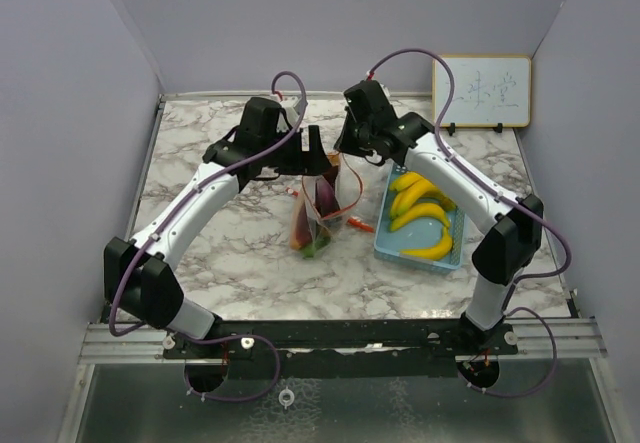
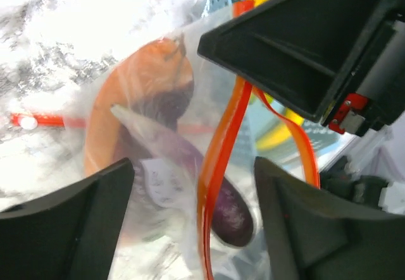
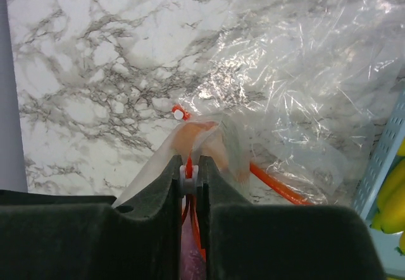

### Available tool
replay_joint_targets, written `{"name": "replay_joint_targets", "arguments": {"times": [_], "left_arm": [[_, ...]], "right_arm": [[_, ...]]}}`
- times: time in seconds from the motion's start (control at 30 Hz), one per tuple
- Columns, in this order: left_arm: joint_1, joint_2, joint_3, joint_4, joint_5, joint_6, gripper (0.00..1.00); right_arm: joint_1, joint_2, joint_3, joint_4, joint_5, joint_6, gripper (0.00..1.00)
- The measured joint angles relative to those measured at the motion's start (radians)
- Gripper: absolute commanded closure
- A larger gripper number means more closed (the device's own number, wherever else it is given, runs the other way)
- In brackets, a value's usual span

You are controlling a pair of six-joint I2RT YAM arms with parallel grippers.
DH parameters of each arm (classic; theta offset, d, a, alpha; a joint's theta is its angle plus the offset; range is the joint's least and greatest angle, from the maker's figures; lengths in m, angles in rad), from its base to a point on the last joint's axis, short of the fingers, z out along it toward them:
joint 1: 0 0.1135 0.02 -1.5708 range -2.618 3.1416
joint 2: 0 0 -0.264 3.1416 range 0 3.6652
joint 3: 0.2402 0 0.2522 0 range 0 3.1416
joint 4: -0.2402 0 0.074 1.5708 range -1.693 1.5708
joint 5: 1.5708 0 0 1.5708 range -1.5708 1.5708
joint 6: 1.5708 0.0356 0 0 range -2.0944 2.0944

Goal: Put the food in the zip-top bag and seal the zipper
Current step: Zip the zipper food storage bag.

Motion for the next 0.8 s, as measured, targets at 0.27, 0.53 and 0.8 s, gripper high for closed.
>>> {"name": "replay_joint_targets", "arguments": {"times": [0.27,0.53,0.8], "left_arm": [[0.001,-0.253,-0.002,-0.045,-0.150,0.116,0.01],[0.002,-0.520,-0.103,0.080,-0.253,0.412,0.01],[0.002,-0.568,-0.226,0.231,-0.046,0.617,0.04]], "right_arm": [[-0.009,-0.060,0.068,0.021,-0.036,-0.151,0.98],[-0.024,-0.080,0.167,0.033,-0.272,-0.384,0.98],[-0.024,-0.119,0.196,0.030,-0.542,-0.597,0.98]]}}
